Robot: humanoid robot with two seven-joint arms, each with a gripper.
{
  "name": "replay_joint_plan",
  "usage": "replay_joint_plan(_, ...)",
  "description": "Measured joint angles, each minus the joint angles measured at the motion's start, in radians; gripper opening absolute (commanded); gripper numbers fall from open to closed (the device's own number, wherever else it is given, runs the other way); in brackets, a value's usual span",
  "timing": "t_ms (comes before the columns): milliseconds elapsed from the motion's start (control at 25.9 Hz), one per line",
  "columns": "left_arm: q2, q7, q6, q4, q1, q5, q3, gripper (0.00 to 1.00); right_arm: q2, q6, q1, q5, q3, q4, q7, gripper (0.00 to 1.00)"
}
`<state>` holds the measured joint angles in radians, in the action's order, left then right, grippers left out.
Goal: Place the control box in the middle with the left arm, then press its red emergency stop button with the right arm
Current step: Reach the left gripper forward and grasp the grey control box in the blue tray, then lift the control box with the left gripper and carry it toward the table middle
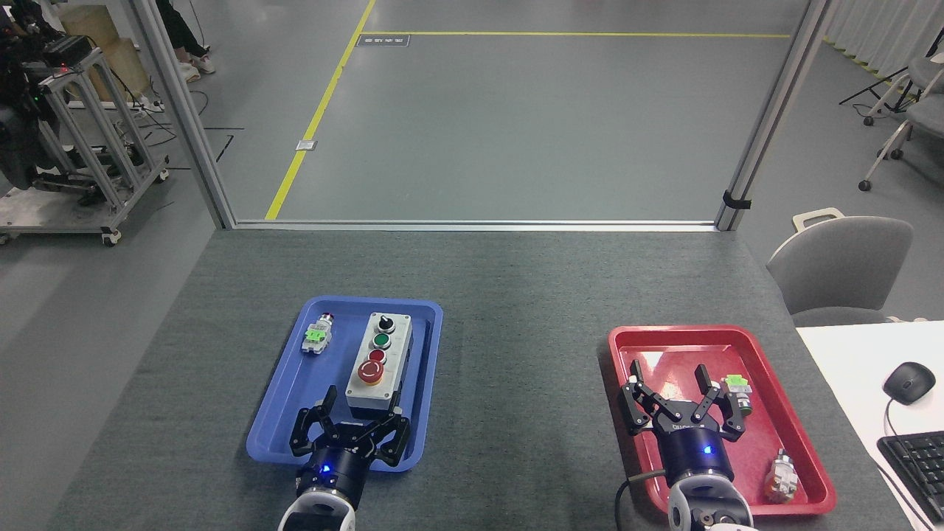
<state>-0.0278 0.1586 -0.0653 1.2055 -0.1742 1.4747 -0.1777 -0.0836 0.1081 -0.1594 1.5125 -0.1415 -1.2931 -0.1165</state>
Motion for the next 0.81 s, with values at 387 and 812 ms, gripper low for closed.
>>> replay_joint_plan(387,-0.027,-0.003,-0.017,-0.206,-0.117,0.002,-0.003,1.00,0.001,0.000,0.004,0.000,0.002,0.000,0.000,1.00)
replay_joint_plan(812,-0.030,-0.012,-0.034,-0.313,-0.192,-0.002,-0.002,1.00,0.002,0.000,0.005,0.000,0.002,0.000,0.001,1.00)
